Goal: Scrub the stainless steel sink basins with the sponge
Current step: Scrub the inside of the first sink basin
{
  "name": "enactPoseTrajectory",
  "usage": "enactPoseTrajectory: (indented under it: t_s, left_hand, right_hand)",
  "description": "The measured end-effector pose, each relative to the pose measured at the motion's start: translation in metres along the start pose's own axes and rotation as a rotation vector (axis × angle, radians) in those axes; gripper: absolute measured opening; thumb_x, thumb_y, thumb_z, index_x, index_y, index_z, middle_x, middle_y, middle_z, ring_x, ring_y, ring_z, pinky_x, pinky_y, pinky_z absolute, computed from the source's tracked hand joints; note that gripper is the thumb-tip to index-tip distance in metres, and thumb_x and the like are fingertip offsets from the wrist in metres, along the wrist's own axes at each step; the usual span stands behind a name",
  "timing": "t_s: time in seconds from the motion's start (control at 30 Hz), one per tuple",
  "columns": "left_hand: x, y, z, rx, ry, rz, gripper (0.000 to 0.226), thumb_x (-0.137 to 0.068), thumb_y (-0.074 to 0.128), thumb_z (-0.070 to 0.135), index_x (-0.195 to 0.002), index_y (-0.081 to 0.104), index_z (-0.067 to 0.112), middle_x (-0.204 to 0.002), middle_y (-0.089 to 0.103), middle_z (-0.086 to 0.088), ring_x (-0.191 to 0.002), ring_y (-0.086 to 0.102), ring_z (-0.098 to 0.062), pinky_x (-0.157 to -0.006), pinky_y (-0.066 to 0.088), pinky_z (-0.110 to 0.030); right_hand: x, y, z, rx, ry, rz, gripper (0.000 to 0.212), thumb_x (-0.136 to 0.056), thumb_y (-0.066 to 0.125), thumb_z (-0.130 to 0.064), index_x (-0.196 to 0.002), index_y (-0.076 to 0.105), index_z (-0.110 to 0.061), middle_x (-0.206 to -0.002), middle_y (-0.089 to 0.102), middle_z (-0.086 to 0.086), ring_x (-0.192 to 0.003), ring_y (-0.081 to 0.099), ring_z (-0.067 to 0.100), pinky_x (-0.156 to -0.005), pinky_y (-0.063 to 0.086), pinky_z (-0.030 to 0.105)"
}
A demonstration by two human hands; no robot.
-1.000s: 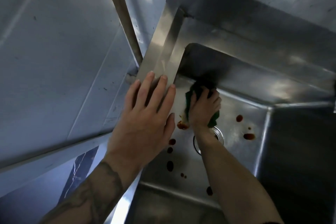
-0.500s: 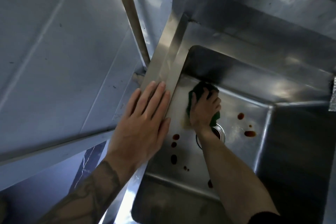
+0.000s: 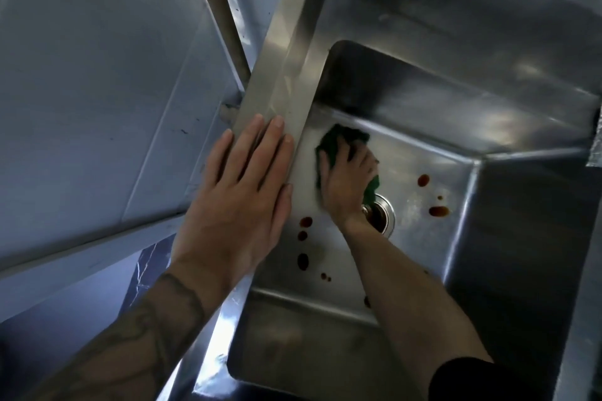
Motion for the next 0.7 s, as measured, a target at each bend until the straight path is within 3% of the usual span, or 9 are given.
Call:
enactPoseTrajectory:
  t_s: [0.07,0.13,0.17,0.27,0.33,0.5,0.57,0.67,0.7]
  left_hand:
    - [0.0,0.001,0.001,0.005,0.009,-0.003,0.061,-0.114,0.035,0.038,-0.165,0.028,0.005,-0.173,0.024,-0.019,-0.162,0.019,-0.036,-0.13,0.021,-0.057]
    - [0.0,0.0,0.0,0.011,0.0,0.004,0.06,-0.114,0.035,0.037,-0.165,0.028,0.005,-0.173,0.024,-0.018,-0.162,0.019,-0.035,-0.131,0.021,-0.056]
    - [0.0,0.0,0.0,0.009,-0.004,0.004,0.06,-0.115,0.035,0.037,-0.165,0.028,0.005,-0.173,0.024,-0.018,-0.162,0.019,-0.035,-0.131,0.02,-0.056]
    - [0.0,0.003,-0.001,0.0,0.001,-0.002,0.061,-0.115,0.033,0.038,-0.166,0.025,0.005,-0.174,0.022,-0.019,-0.163,0.017,-0.035,-0.13,0.021,-0.057]
    - [0.001,0.002,0.0,0.006,0.006,0.004,0.062,-0.115,0.034,0.038,-0.166,0.025,0.005,-0.174,0.022,-0.018,-0.163,0.017,-0.035,-0.13,0.023,-0.057]
    - [0.001,0.001,-0.001,0.003,0.013,0.014,0.062,-0.114,0.035,0.038,-0.166,0.024,0.006,-0.174,0.022,-0.018,-0.162,0.018,-0.035,-0.131,0.021,-0.056]
    - [-0.001,0.002,-0.002,0.004,0.009,0.016,0.062,-0.114,0.033,0.038,-0.166,0.024,0.006,-0.174,0.023,-0.018,-0.162,0.018,-0.035,-0.131,0.02,-0.056]
    - [-0.001,0.003,-0.001,0.01,0.009,0.02,0.062,-0.114,0.033,0.038,-0.166,0.025,0.005,-0.173,0.024,-0.018,-0.162,0.019,-0.035,-0.131,0.021,-0.056]
    - [-0.001,0.002,-0.001,0.01,0.011,0.022,0.061,-0.114,0.034,0.038,-0.166,0.026,0.005,-0.173,0.024,-0.018,-0.162,0.019,-0.036,-0.13,0.021,-0.057]
  right_hand:
    - [0.028,0.001,-0.006,-0.003,-0.319,-0.067,0.051,-0.104,0.049,-0.051,-0.139,0.057,-0.014,-0.133,0.056,0.02,-0.116,0.053,0.039,-0.099,0.043,0.053]
    - [0.027,-0.002,0.013,-0.004,-0.448,-0.095,0.05,-0.103,0.049,-0.047,-0.138,0.059,-0.012,-0.133,0.057,0.022,-0.115,0.055,0.041,-0.098,0.045,0.053]
    - [0.015,-0.004,0.028,0.011,-0.382,-0.093,0.05,-0.104,0.049,-0.046,-0.137,0.059,-0.011,-0.134,0.056,0.024,-0.117,0.054,0.043,-0.1,0.045,0.054]
    - [-0.026,-0.008,0.053,0.043,0.087,0.023,0.051,-0.104,0.05,-0.044,-0.135,0.059,-0.006,-0.135,0.054,0.028,-0.118,0.053,0.048,-0.102,0.04,0.055]
    - [-0.026,-0.005,0.031,0.035,0.175,0.022,0.052,-0.104,0.047,-0.048,-0.135,0.057,-0.008,-0.134,0.054,0.027,-0.119,0.052,0.046,-0.104,0.038,0.056]
    - [0.038,0.006,-0.001,-0.024,-0.474,-0.155,0.048,-0.103,0.05,-0.049,-0.136,0.058,-0.016,-0.132,0.055,0.019,-0.117,0.053,0.037,-0.099,0.041,0.049]
    - [0.016,0.002,0.025,-0.002,-0.363,-0.093,0.046,-0.102,0.056,-0.045,-0.134,0.061,-0.013,-0.131,0.056,0.022,-0.116,0.053,0.041,-0.098,0.042,0.05]
    - [-0.026,-0.004,0.046,0.01,0.149,0.04,0.047,-0.102,0.056,-0.042,-0.133,0.06,-0.007,-0.131,0.055,0.028,-0.117,0.053,0.048,-0.102,0.041,0.056]
    - [-0.029,-0.003,0.036,0.002,0.221,0.04,0.048,-0.102,0.054,-0.043,-0.134,0.059,-0.008,-0.131,0.055,0.028,-0.117,0.053,0.048,-0.102,0.04,0.057]
Point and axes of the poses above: each hand's wrist, its own x-axis away from the middle knuckle, its own y-axis out of the palm, z = x × y, the point moved 8 cm from there along -x, towards the middle knuckle
